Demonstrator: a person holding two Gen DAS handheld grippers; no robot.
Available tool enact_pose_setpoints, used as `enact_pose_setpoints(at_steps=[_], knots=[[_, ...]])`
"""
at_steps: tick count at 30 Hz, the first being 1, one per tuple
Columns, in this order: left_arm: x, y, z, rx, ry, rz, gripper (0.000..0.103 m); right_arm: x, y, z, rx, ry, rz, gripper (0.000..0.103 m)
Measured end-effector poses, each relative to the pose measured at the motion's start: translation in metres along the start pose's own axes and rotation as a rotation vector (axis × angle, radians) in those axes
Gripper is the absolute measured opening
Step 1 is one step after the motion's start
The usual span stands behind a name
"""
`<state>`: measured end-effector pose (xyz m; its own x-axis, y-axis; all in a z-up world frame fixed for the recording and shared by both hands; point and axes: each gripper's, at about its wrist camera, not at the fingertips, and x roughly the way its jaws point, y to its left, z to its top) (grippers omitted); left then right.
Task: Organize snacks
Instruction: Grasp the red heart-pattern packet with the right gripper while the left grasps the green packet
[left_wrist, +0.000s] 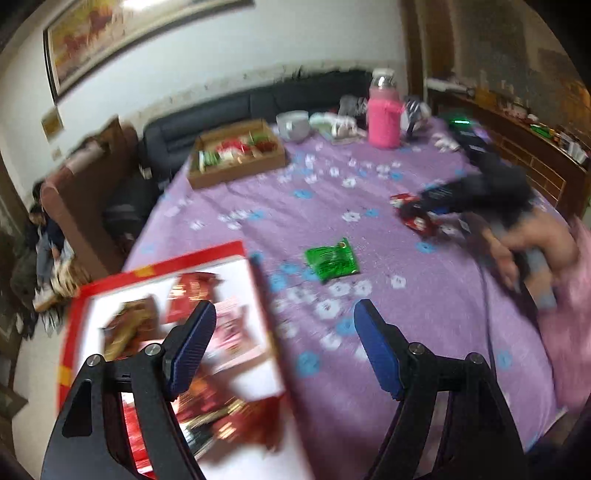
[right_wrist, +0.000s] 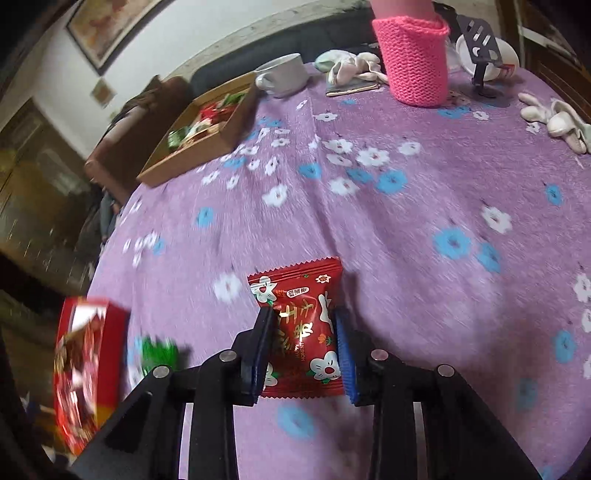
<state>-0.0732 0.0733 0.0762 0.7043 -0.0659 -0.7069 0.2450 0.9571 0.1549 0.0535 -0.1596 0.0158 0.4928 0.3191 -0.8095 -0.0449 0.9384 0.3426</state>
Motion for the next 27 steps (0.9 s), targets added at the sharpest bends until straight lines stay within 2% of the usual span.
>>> enact_pose_setpoints(at_steps=[1, 3, 5, 8, 10, 16, 21, 22, 23, 24, 27], knots=[[0.013, -0.004, 0.006, -0.020, 0.039, -0.010, 0.078, -0.001, -0.005, -0.003, -0.004, -0.008, 0.014, 0.034], [0.038, -0.009, 0.016, -0.061, 0.101, -0.038, 0.077, -0.003, -0.020, -0.008, 0.007, -0.050, 0.107, 0.034], [0.061, -0.013, 0.024, -0.093, 0.151, -0.009, 0.077, -0.004, -0.028, -0.008, 0.020, -0.064, 0.155, 0.034], [0.084, -0.021, 0.031, -0.109, 0.185, 0.035, 0.077, -0.003, -0.015, -0.006, -0.052, -0.063, 0.097, 0.035], [0.092, -0.028, 0.034, -0.102, 0.190, 0.036, 0.077, -0.002, -0.008, -0.005, -0.083, -0.058, 0.071, 0.035], [0.127, -0.041, 0.041, -0.096, 0.257, 0.056, 0.078, -0.004, -0.021, -0.002, 0.005, -0.023, 0.128, 0.034], [0.133, -0.039, 0.045, -0.134, 0.228, 0.033, 0.077, -0.005, -0.020, -0.003, 0.008, -0.021, 0.117, 0.034], [0.133, -0.039, 0.044, -0.142, 0.214, 0.024, 0.068, -0.005, -0.020, -0.004, 0.005, -0.021, 0.114, 0.034], [0.131, -0.042, 0.043, -0.136, 0.200, 0.002, 0.052, -0.005, -0.019, -0.003, 0.002, -0.021, 0.111, 0.034], [0.128, -0.048, 0.042, -0.112, 0.186, -0.017, 0.045, -0.005, -0.020, -0.003, 0.002, -0.021, 0.111, 0.034], [0.119, -0.062, 0.038, -0.037, 0.157, 0.014, 0.033, -0.005, -0.021, -0.003, 0.011, -0.020, 0.116, 0.034]])
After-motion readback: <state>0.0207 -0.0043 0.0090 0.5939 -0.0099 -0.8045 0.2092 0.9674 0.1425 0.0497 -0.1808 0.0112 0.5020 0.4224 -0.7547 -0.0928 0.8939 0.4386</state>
